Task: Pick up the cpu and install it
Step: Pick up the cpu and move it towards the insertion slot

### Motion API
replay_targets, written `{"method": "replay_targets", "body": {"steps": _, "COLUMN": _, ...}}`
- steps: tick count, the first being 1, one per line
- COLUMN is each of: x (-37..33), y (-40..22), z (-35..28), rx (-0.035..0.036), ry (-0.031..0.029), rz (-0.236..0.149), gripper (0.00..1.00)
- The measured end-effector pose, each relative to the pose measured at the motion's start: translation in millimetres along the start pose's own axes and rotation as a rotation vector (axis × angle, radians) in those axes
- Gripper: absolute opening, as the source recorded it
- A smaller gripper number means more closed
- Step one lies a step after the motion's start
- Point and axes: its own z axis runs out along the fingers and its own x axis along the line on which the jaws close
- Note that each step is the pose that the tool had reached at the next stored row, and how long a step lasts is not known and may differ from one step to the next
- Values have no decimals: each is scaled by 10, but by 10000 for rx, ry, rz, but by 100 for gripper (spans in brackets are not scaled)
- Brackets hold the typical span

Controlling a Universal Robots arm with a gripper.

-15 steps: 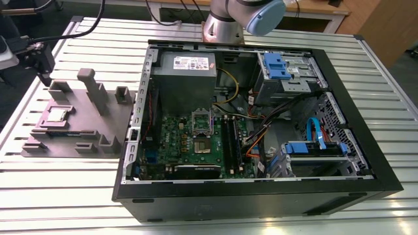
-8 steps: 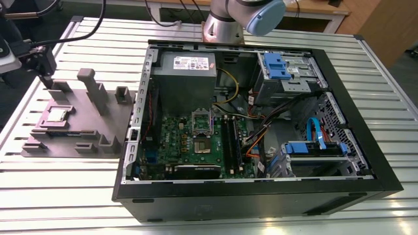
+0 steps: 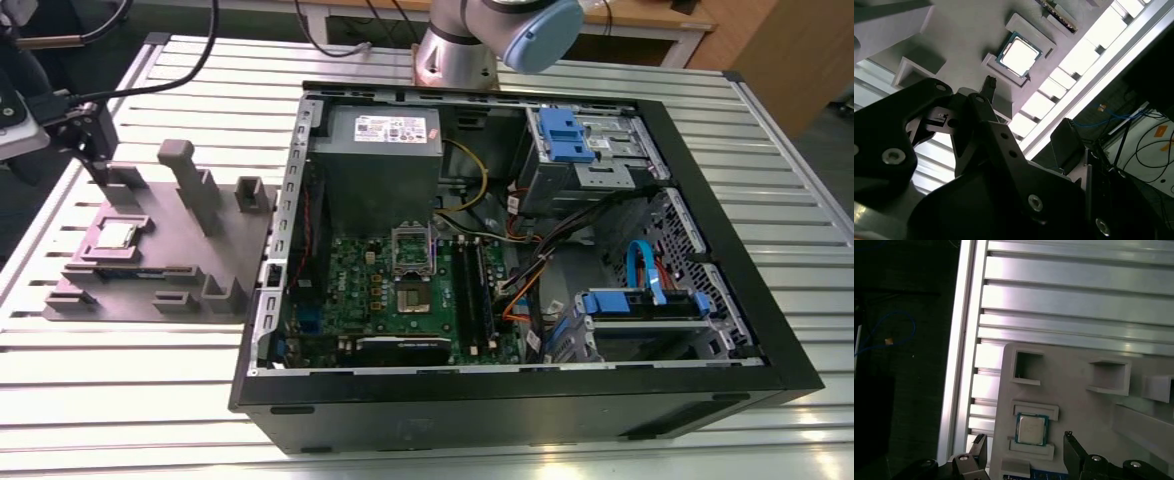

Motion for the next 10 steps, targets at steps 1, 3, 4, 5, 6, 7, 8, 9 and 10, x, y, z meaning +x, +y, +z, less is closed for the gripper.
{"method": "replay_targets", "body": {"steps": 1, "x": -1, "y": -1, "z": 15, "rx": 0, "ry": 1, "rz": 0, "gripper": 71}}
{"method": "replay_targets", "body": {"steps": 3, "x": -2, "y": -2, "z": 52, "rx": -1, "ry": 0, "rz": -1, "gripper": 71}}
{"method": "replay_targets", "body": {"steps": 4, "x": -3, "y": -3, "z": 70, "rx": -1, "ry": 0, "rz": -1, "gripper": 71}}
{"method": "replay_targets", "body": {"steps": 5, "x": -4, "y": -4, "z": 88, "rx": -1, "ry": -1, "rz": -1, "gripper": 71}}
{"method": "replay_targets", "body": {"steps": 6, "x": -4, "y": -6, "z": 104, "rx": -1, "ry": -1, "rz": -1, "gripper": 71}}
{"method": "replay_targets", "body": {"steps": 7, "x": -5, "y": -8, "z": 118, "rx": -1, "ry": -1, "rz": -1, "gripper": 71}}
{"method": "replay_targets", "body": {"steps": 8, "x": -5, "y": -10, "z": 132, "rx": -1, "ry": -1, "rz": 0, "gripper": 71}}
{"method": "replay_targets", "body": {"steps": 9, "x": -6, "y": -13, "z": 147, "rx": -1, "ry": -2, "rz": 1, "gripper": 71}}
{"method": "replay_targets", "body": {"steps": 10, "x": -6, "y": -15, "z": 159, "rx": -1, "ry": -1, "rz": 3, "gripper": 71}}
